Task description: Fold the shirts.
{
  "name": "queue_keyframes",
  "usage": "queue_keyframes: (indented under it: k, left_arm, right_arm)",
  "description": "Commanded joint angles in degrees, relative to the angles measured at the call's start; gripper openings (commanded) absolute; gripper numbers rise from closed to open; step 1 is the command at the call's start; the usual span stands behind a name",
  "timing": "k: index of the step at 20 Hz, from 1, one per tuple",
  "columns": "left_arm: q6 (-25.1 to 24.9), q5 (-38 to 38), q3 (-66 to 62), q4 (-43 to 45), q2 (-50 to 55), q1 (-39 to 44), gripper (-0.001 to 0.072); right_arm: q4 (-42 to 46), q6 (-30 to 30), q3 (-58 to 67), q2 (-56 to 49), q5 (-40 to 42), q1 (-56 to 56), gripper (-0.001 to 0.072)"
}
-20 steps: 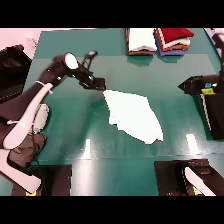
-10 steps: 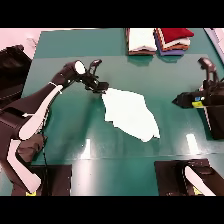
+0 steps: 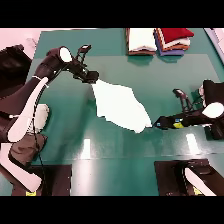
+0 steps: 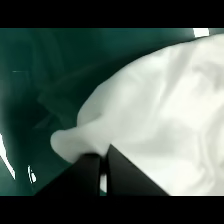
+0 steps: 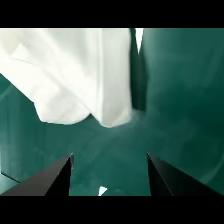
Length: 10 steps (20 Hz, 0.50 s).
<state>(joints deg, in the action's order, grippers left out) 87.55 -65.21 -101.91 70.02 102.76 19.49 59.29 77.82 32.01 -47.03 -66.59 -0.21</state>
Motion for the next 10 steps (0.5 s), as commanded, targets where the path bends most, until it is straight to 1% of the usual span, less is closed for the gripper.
queue_keyframes:
  k: [1, 5, 6, 7, 8, 9, 10]
  left_arm:
    - [-0.15, -0.37, -0.17, 0.42, -0.33, -0.24, 0.0025]
    - [-0.17, -1.09, -0.17, 0.39, -0.33, -0.24, 0.0025]
    - [-0.17, -1.42, -0.17, 0.42, -0.33, -0.24, 0.0025]
    - [-0.20, -1.75, -0.17, 0.44, -0.33, -0.24, 0.0024]
    - [-0.20, -2.16, -0.22, 0.46, -0.37, -0.24, 0.0024]
    - [-0.20, -2.40, -0.22, 0.79, -0.72, -0.24, 0.0024]
    - [-0.20, -2.27, -0.22, 1.42, -1.70, -0.24, 0.0024]
  right_arm:
    - [-4.26, -0.33, -2.45, -2.36, 8.92, 4.87, 0.0527]
    - [-4.11, -0.37, 1.46, -11.58, 14.03, 8.48, 0.0523]
    - [-3.98, -0.37, 3.06, -13.97, 15.08, 9.16, 0.0490]
    - [-3.65, -0.37, 4.57, -16.02, 15.45, 9.75, 0.0420]
    - [-3.63, -0.52, 6.25, -18.01, 15.34, 10.27, 0.0249]
    - [-3.63, -1.42, 8.02, -19.54, 14.69, 10.78, 0.0012]
    - [-3.50, -1.92, 9.79, -20.28, 13.64, 11.08, 0.0017]
